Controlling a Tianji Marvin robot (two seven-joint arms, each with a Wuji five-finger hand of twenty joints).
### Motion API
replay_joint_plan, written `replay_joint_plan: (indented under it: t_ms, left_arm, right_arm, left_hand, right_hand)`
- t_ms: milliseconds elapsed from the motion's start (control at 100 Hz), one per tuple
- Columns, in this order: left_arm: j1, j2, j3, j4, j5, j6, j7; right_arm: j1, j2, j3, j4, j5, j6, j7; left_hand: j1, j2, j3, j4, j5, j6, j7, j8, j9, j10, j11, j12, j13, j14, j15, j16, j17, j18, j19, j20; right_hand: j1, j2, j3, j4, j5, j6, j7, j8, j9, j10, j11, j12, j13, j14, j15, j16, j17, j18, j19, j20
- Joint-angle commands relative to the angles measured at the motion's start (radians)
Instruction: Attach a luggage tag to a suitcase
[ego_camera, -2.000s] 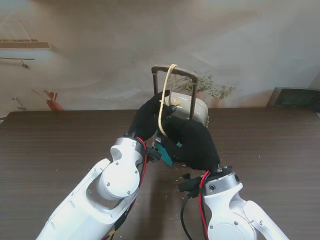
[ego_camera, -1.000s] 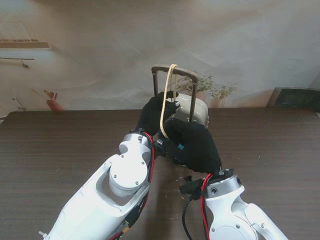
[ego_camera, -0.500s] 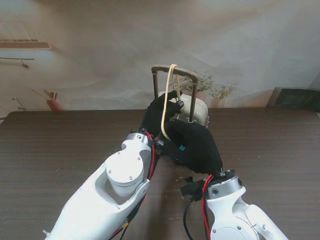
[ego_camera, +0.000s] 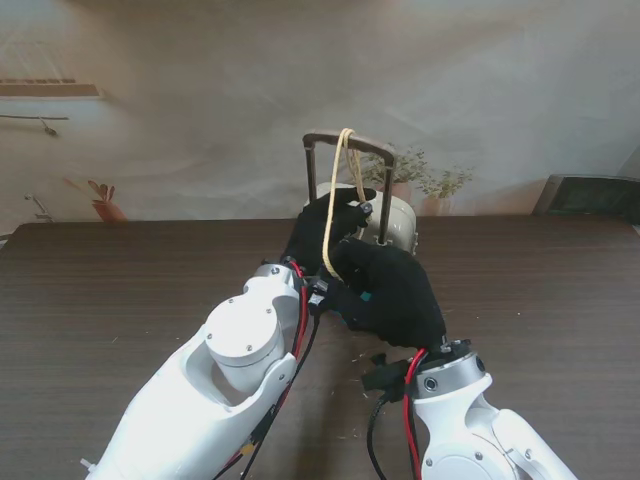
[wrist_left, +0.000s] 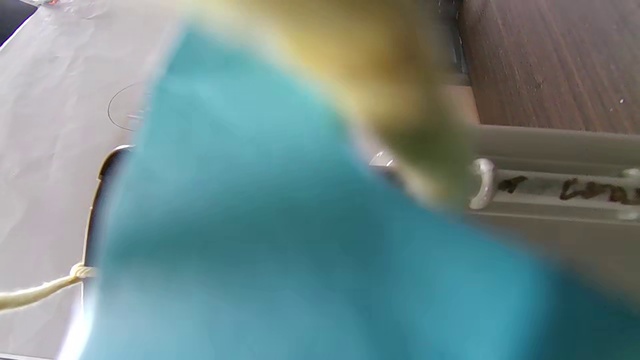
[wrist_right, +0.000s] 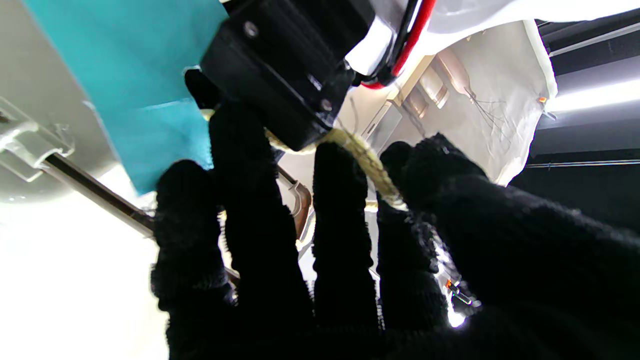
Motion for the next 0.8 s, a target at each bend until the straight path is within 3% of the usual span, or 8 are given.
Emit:
replay_joint_plan:
  t_ms: [0,240,470,790]
  left_arm:
    - [-0.003,-0.004,0.002,-0.022,0.014,0.002,-0.025]
    - [0.008,-0.007,-0.004,-0.045,0.004,0.003,-0.004]
    - [0.053,0.002,-0.033,-0.107,0.034,0.008,0.012]
    - [0.11,0.018,-0.081,-0.192,0.105,0.042,0.016]
  right_arm:
    - [-0.008,0.004,-0.001,0.0,-0.002,-0.003,0.015]
    - [-0.006,0.004,0.0,0.0,-0.003,0.002,0.015]
    - [0.006,0.0,-0.005,0.01,-0.002,0.022,0.003]
    - [0.034,-0.011,-0.012,0.041,0.003,0.069,-0.03]
  left_hand:
    - [0.047,-0.032,-0.044,-0.003,0.034,-0.134,0.049,0.027,0.093,0.095,0.015,0.025,-0.049,-0.335,-0.004,0.044,-0.001,0.009,0.005,0.021]
    - [0.067,-0.022,-0.081,0.005,0.061,-0.169,0.31,0.133,0.089,0.099,0.012,0.033,-0.049,-0.335,0.001,0.044,-0.001,0.004,0.006,0.027]
    - [0.059,-0.025,-0.087,0.005,0.144,-0.083,0.299,0.037,0.085,0.113,-0.012,0.025,-0.056,-0.335,0.006,0.044,-0.013,0.02,-0.008,0.03]
    - [0.02,-0.047,-0.032,-0.01,0.244,-0.033,0.209,-0.054,0.127,0.132,-0.124,-0.042,-0.054,-0.222,-0.027,0.044,-0.037,0.052,-0.039,0.016]
  right_hand:
    - [0.029,0.03,-0.024,-0.005,0.042,-0.051,0.026,0.012,0.025,0.03,0.001,0.014,-0.002,-0.03,-0.054,-0.022,0.002,-0.005,0.016,0.002]
    - [0.027,0.03,-0.024,-0.005,0.042,-0.054,0.026,0.012,0.024,0.03,0.0,0.014,-0.003,-0.03,-0.055,-0.022,0.002,-0.005,0.016,0.003]
    - [0.028,0.031,-0.025,-0.005,0.039,-0.057,0.025,0.012,0.022,0.031,-0.002,0.013,-0.004,-0.031,-0.056,-0.022,0.002,-0.005,0.016,0.003]
    - [0.039,0.052,-0.037,-0.004,0.013,-0.047,0.022,0.003,0.014,0.035,0.001,0.012,-0.01,-0.025,-0.058,-0.023,-0.008,-0.001,0.009,0.001]
